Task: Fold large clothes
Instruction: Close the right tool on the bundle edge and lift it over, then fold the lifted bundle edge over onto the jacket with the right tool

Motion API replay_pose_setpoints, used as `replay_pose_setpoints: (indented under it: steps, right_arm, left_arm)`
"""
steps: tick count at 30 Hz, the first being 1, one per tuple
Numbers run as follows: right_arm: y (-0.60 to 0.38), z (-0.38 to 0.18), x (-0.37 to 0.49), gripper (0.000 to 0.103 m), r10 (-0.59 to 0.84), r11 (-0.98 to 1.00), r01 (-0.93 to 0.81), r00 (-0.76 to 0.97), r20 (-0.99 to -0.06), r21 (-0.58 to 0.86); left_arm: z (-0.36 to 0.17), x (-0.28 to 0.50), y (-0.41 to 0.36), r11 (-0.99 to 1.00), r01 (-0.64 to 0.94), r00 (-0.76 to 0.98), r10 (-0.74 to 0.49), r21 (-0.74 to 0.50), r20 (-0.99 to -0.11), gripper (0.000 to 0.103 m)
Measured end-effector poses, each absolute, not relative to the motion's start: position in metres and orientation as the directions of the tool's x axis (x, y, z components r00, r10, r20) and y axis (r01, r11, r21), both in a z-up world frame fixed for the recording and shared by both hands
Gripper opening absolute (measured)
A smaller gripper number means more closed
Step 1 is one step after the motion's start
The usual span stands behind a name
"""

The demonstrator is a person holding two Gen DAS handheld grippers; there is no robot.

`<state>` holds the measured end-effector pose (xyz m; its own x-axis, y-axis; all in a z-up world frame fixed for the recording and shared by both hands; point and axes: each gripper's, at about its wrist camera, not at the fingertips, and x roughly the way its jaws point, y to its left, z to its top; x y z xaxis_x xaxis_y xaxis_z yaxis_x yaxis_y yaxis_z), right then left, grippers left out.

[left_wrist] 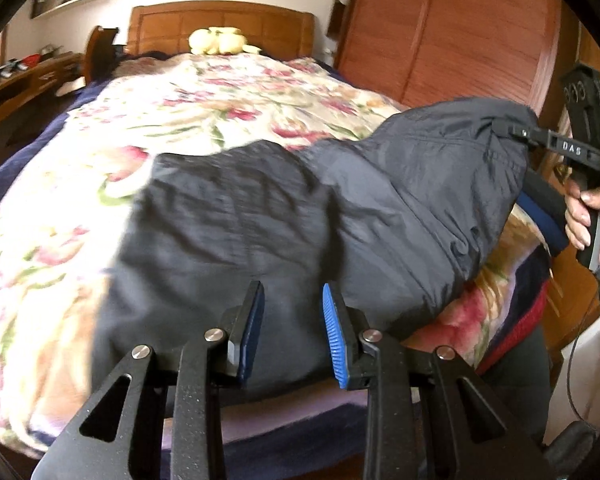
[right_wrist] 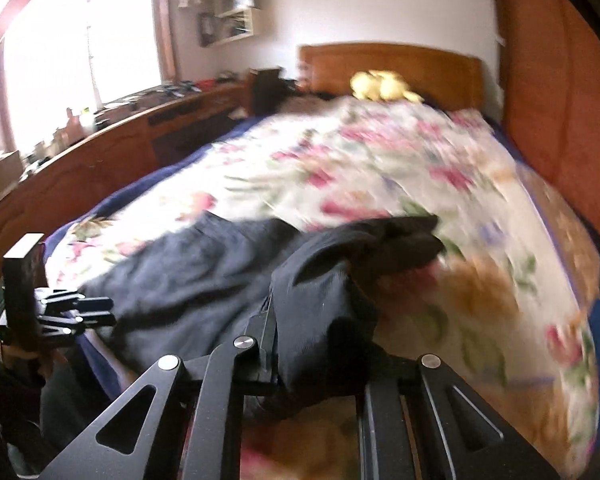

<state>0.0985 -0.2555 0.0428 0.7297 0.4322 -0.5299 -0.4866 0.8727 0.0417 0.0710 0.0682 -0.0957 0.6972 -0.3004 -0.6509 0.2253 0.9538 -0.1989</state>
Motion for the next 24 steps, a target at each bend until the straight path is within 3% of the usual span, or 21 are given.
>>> replay_pose_setpoints:
  steps: [15,24]
  right_arm:
    - [-0.104,0.054,0.136,0.013,0.613,0.678,-0.734,0.599,-0.514,-0.048]
    - [-0.033,0.009,0.176,0.013,0.659,0.547,-0.837,0.428,-0.619,0.003]
  left_arm:
    - [-0.103,0.034,0.162,0.979,0.024,0.753,-0.151,-0.202,-0.641,0.032]
    - [-0.104,0.017,0.194,0.979,-0.058,0.761,-0.083,-0.195,-0.643,0.032]
